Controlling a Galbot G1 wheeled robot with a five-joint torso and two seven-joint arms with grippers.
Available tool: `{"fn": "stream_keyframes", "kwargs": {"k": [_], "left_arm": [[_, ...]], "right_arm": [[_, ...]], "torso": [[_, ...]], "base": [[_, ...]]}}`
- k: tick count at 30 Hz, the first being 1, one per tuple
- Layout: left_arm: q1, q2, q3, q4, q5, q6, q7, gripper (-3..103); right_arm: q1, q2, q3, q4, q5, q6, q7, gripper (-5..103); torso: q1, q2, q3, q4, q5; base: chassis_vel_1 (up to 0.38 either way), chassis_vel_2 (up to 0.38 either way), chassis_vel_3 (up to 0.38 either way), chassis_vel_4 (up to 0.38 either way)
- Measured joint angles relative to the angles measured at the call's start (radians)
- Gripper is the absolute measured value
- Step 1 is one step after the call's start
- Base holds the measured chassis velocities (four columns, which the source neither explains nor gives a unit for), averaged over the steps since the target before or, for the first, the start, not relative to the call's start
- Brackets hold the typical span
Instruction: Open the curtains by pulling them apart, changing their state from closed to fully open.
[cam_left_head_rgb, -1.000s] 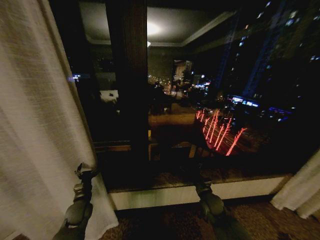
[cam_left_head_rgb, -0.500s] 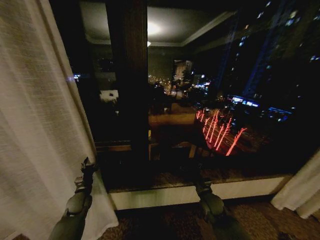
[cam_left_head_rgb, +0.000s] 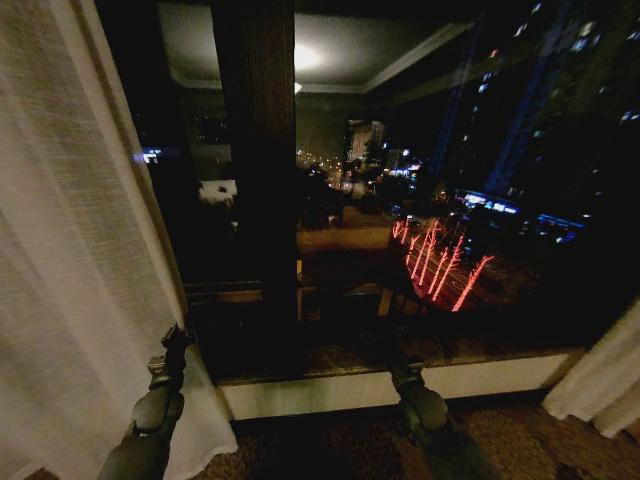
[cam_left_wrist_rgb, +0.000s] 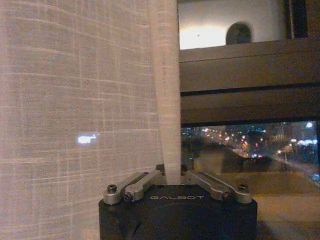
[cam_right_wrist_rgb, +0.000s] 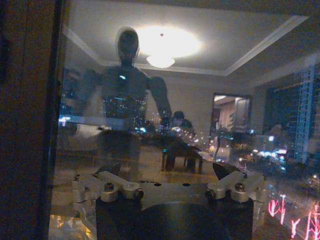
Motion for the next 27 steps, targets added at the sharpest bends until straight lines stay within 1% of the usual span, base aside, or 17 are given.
{"fn": "stream_keyframes", "kwargs": {"k": [1, 4, 16, 22, 27], "left_arm": [[0.001, 0.000, -0.002, 0.000, 0.000, 0.000, 0.000, 1], [0.004, 0.002, -0.007, -0.002, -0.001, 0.000, 0.000, 0], [0.010, -0.004, -0.015, -0.004, 0.000, -0.002, -0.002, 0], [0.010, -0.006, -0.016, -0.003, 0.002, -0.007, -0.003, 0], [0.010, -0.006, -0.019, 0.003, 0.002, -0.014, -0.003, 0]], "right_arm": [[0.000, 0.000, 0.000, 0.000, 0.000, 0.000, 0.000, 100], [0.000, 0.000, 0.000, 0.000, 0.000, 0.000, 0.000, 100], [0.000, 0.000, 0.000, 0.000, 0.000, 0.000, 0.000, 100], [0.000, 0.000, 0.000, 0.000, 0.000, 0.000, 0.000, 100], [0.000, 0.000, 0.000, 0.000, 0.000, 0.000, 0.000, 100]], "torso": [[0.000, 0.000, 0.000, 0.0000, 0.0000], [0.000, 0.000, 0.000, 0.0000, 0.0000], [0.000, 0.000, 0.000, -0.0001, 0.0000], [0.000, 0.000, 0.000, -0.0001, 0.0001], [0.000, 0.000, 0.000, -0.0001, 0.0000]], "base": [[0.000, 0.000, 0.000, 0.000], [0.000, 0.000, 0.000, 0.000], [0.019, 0.006, -0.022, -0.006], [0.166, 0.073, -0.168, -0.063], [0.256, 0.164, -0.279, -0.149]]}}
